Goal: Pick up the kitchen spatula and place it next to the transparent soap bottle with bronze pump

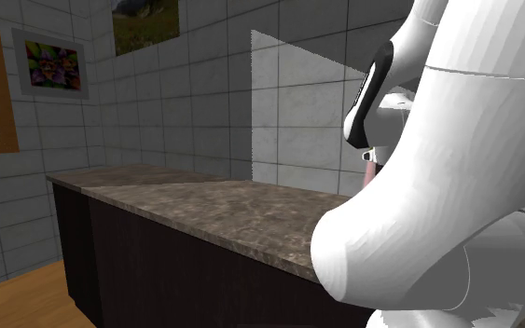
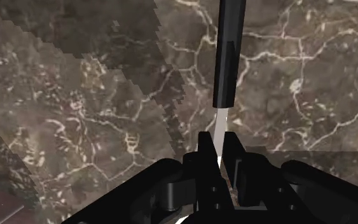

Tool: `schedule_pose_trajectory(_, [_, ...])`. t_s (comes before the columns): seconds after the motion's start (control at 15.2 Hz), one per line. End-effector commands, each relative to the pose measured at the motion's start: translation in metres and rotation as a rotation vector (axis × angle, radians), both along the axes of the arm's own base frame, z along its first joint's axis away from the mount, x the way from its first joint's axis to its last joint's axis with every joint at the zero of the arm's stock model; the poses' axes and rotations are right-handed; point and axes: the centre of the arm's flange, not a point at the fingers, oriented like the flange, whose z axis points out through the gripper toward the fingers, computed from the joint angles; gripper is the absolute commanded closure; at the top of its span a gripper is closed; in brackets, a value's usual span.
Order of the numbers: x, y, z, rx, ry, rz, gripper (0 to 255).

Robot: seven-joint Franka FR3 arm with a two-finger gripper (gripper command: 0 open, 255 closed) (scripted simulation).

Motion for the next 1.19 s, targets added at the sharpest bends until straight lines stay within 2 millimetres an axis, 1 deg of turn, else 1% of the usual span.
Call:
schedule_pose_trajectory(0.0, [0.0,-0.001,-0.011,0.0,-0.001,0.0,255])
schedule_pose_trajectory(0.07, [0.0,-0.001,-0.018,0.0,-0.001,0.0,255])
schedule_pose_trajectory(0.59, [0.0,-0.001,-0.018,0.0,-0.001,0.0,255])
schedule_pose_trajectory(0.66, [0.0,-0.001,-0.018,0.0,-0.001,0.0,0])
schedule_pose_trajectory(0.99, [0.0,-0.001,-0.018,0.0,-0.001,0.0,0])
schedule_pose_trajectory(1.12, [0.001,0.001,0.008,0.0,-0.001,0.0,0])
